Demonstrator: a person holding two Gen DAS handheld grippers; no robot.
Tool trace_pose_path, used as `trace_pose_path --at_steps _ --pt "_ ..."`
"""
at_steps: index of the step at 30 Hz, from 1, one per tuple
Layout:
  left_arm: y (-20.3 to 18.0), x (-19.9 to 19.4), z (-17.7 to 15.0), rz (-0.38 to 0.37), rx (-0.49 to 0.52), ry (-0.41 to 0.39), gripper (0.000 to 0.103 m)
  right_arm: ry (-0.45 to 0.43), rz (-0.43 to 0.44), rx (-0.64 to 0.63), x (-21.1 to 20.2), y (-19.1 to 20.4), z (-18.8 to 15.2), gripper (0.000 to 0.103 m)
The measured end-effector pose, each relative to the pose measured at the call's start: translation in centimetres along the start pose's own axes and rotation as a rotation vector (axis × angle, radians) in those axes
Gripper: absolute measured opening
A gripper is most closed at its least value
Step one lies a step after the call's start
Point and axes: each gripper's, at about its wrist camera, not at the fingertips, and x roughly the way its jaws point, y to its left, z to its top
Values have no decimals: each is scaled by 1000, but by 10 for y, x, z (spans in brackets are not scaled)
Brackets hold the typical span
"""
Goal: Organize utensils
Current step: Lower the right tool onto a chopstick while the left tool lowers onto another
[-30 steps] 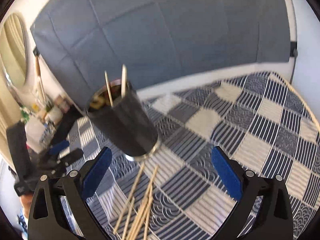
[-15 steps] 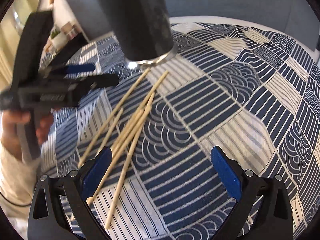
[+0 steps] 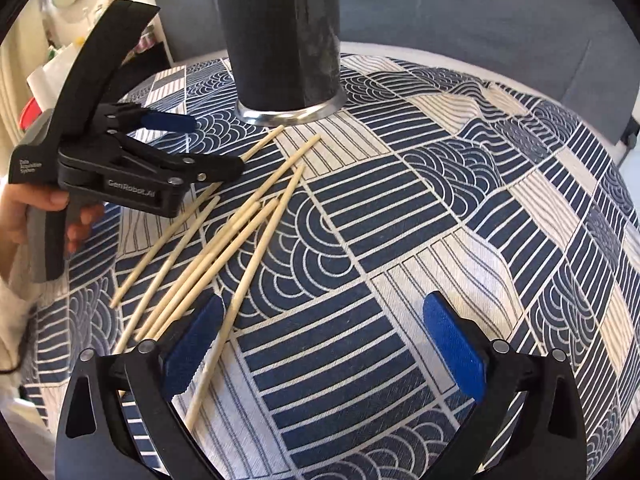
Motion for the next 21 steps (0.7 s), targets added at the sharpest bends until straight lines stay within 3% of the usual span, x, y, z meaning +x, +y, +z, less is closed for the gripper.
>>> trace_pose_path --at_steps 13,17,18,19,20,21 --pt "9 -8 -7 -14 19 -2 99 -15 15 4 2 -2 0 97" --pt "5 -6 -4 4 10 61 98 -2 23 -21 1 -2 0 95" --pt "6 -6 -4 1 11 68 93 16 28 -33 1 -4 1 93" --pt "7 -10 -7 -1 15 71 90 19 33 -41 1 -4 2 89" --pt "7 -14 -10 -3 23 75 85 14 39 -49 -2 -6 2 72" --pt "7 -17 -12 -8 40 92 81 9 45 -58 -5 -9 2 45"
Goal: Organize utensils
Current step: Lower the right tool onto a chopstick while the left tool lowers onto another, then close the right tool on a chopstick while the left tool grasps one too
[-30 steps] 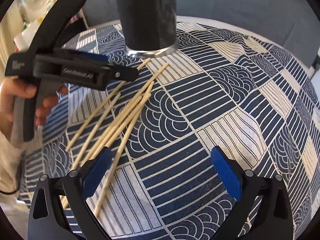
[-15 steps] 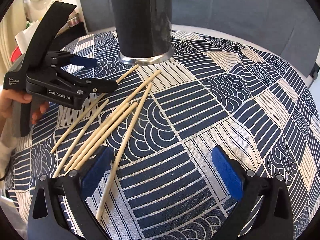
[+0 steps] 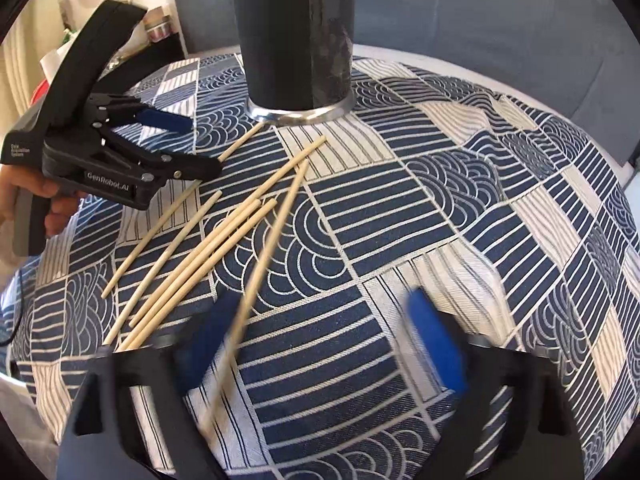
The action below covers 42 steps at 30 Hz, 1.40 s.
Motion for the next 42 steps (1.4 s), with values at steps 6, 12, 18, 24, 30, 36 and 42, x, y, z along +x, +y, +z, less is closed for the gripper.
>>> trace_pose_path --at_steps 6,12,18,24,30,36,42 --pt "15 -15 -1 -35 14 184 17 74 45 7 -5 -27 5 5" --pt "60 -24 -23 -149 -194 191 7 -42 128 148 -22 -44 -13 5" --pt "67 -41 -42 -164 -218 141 5 -147 207 225 -42 -53 -18 5" --pt "86 -71 -45 -191 -261 26 5 -177 219 227 -64 -58 -6 5" --pt "99 -105 -29 -267 -305 -197 5 -301 252 181 -88 -53 19 5" --pt "95 -125 -4 -452 -294 -357 5 -392 272 164 -104 -46 47 5" --pt "72 -134 14 -499 -223 -430 4 -447 305 135 -116 -33 72 5"
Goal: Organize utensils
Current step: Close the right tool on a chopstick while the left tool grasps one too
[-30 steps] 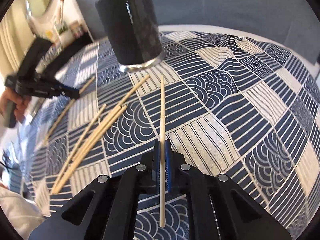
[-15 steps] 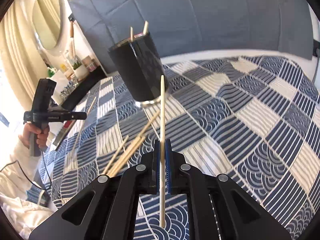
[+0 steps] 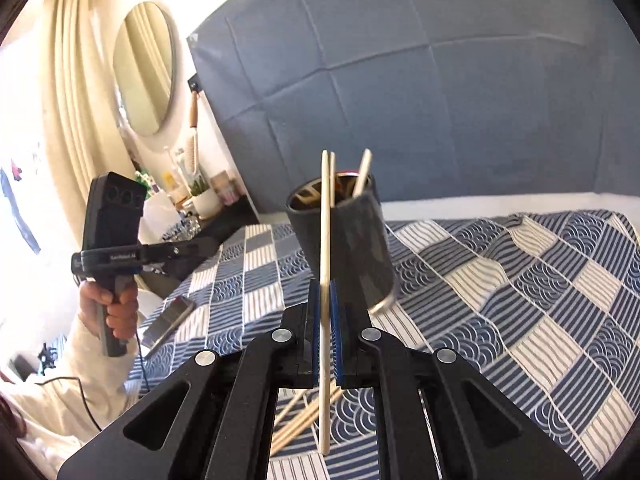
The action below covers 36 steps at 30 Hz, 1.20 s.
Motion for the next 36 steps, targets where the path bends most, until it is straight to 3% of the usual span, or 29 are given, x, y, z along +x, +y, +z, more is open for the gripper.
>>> trace_pose_path --at_steps 2,4,6,8,11,14,20,25,29,32,36 --pt "1 10 -3 23 0 36 4 -13 2 4 4 4 2 5" --pt "6 18 -6 92 2 84 9 -5 1 4 7 5 0 5" --pt "15 22 -9 146 -22 122 36 19 -12 3 12 3 -6 5" --pt "25 31 -12 239 -35 164 54 38 -20 21 16 -2 -12 5" --pt "40 47 -18 308 -59 237 60 57 -9 60 21 -9 -22 5" --pt "48 63 -26 347 -77 296 60 64 -2 59 22 -11 -30 5" --pt "51 94 -42 497 -38 437 60 79 14 65 23 -21 -39 5" --pt "52 112 -49 564 -20 513 59 92 61 71 25 -26 -43 5" --pt "51 110 -51 610 16 502 41 88 93 68 25 -26 -42 5" --pt "62 98 -49 622 -24 489 10 85 99 59 26 -25 -40 5" --pt "82 79 -48 574 -104 471 6 87 102 72 27 -26 -40 5"
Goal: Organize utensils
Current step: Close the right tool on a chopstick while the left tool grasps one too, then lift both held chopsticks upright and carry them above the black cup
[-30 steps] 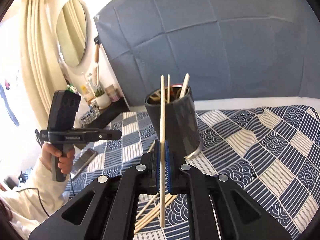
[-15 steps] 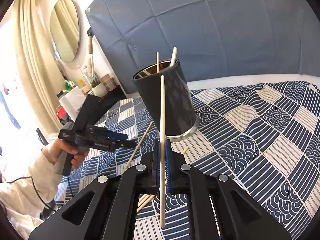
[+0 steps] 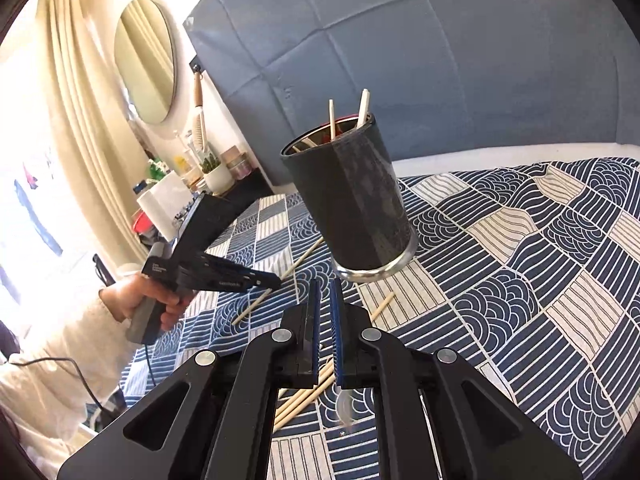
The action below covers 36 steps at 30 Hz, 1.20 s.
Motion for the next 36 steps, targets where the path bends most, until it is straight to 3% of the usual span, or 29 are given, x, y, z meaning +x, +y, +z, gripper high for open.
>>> trace_pose_path --at_steps 7,9,11,17,19,21,23,26,36 --pt "27 -19 -14 -113 -45 -66 5 -2 -100 -43 3 4 -3 10" --pt "33 -29 -15 -139 -39 -92 5 57 -138 -73 14 5 -10 36" --pt "37 -37 -17 -163 -34 -105 5 114 -176 -104 25 7 -17 41" --pt "36 -50 -19 -246 -17 -161 5 271 -300 -208 65 8 -40 38" --pt "37 -55 -22 -259 -19 -190 5 304 -312 -213 73 5 -46 30" --pt "34 -59 -24 -262 -22 -216 5 333 -300 -215 80 3 -50 14" --pt "31 -61 -23 -263 -17 -218 5 356 -297 -230 85 3 -53 9" --pt "28 -67 -22 -257 -2 -231 5 346 -285 -220 81 2 -50 5" --pt "24 -100 -22 -298 -25 -360 5 136 -188 -163 23 10 -6 5"
